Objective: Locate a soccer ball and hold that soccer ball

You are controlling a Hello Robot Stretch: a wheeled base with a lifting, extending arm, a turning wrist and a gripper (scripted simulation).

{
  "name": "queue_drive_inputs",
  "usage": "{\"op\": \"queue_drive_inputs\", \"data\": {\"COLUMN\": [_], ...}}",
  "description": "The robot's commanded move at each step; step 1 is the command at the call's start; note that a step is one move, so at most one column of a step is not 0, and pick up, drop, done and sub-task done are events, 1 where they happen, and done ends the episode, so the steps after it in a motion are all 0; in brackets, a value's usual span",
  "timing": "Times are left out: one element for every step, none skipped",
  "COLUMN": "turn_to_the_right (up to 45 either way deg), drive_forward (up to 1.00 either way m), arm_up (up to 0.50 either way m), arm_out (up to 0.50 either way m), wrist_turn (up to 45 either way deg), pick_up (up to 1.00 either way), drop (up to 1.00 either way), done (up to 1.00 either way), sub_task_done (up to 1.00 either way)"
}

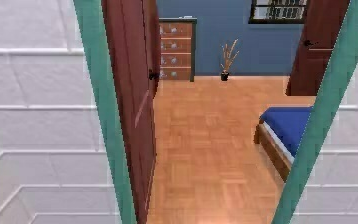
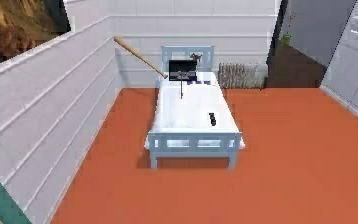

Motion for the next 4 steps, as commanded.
{"op": "queue_drive_inputs", "data": {"turn_to_the_right": [45.0,45.0,45.0,0.0], "drive_forward": [0.0,0.0,0.0,1.0], "arm_up": [0.0,0.0,0.0,0.0], "arm_out": [0.0,0.0,0.0,0.0], "wrist_turn": [0.0,0.0,0.0,0.0], "pick_up": [0.0,0.0,0.0,0.0], "drop": [0.0,0.0,0.0,0.0], "done": [0.0,0.0,0.0,0.0], "sub_task_done": [0.0,0.0,0.0,0.0]}}
